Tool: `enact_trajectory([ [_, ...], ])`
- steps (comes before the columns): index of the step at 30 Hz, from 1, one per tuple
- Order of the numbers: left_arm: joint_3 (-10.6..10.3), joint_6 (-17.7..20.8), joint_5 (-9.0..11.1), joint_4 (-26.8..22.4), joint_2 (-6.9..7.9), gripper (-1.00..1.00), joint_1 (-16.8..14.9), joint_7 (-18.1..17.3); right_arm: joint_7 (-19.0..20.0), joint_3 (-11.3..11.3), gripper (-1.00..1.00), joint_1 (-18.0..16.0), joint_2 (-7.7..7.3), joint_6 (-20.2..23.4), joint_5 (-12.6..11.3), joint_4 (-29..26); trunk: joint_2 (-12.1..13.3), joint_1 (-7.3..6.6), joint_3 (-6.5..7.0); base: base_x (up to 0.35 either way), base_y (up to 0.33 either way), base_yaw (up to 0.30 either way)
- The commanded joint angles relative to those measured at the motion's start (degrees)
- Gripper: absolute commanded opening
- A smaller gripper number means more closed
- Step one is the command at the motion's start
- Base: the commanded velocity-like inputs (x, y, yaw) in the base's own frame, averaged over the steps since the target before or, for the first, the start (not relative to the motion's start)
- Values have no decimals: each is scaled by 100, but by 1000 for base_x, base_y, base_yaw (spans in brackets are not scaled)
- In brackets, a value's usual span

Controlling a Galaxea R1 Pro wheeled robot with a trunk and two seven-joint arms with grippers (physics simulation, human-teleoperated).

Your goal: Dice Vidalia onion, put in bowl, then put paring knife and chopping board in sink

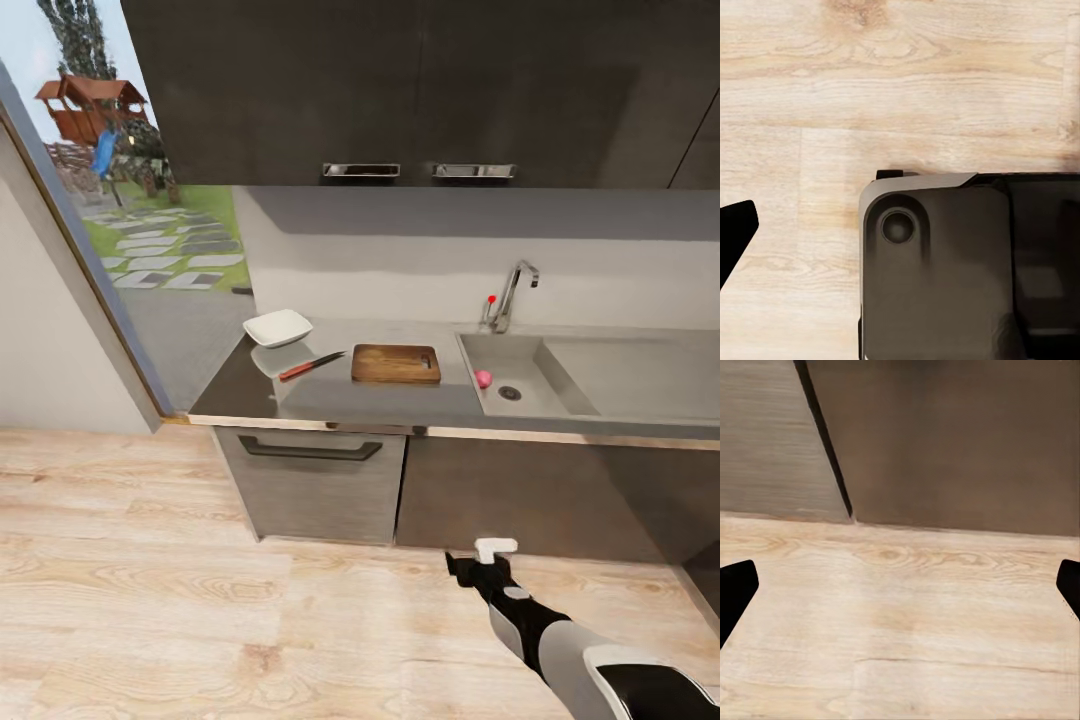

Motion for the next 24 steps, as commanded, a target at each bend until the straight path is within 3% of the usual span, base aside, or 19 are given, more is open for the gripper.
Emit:
enact_trajectory([
  [1,-1,-11,-1,-3,1,100,0,-2,0,4,100,28,13,-146,-3,8,-10,3,-9,0,0,0],
  [3,-1,-11,-1,1,1,100,0,-2,-19,4,100,137,97,-624,1,10,-10,3,-9,0,0,0],
  [4,-1,-11,0,2,1,100,0,-2,-40,4,100,348,212,-1272,4,11,-10,3,-9,0,0,0],
  [5,-1,-11,0,3,1,100,0,-2,-45,4,100,418,263,-1578,5,11,-10,3,-9,0,0,0],
  [13,-1,-11,1,4,1,100,0,-2,-61,4,100,956,498,-3251,5,18,-10,3,-9,0,0,0],
  [17,-1,-11,10,5,1,100,0,-2,-63,4,100,1434,633,-4181,12,20,-10,3,-9,0,0,0],
  [21,-1,-11,15,5,1,100,0,-2,-77,-10,100,1544,641,-4079,14,12,-10,3,-9,0,0,0],
  [24,-1,-11,17,5,1,100,0,-2,-156,-40,100,1571,569,-3153,6,-16,-10,3,-9,0,0,0],
])
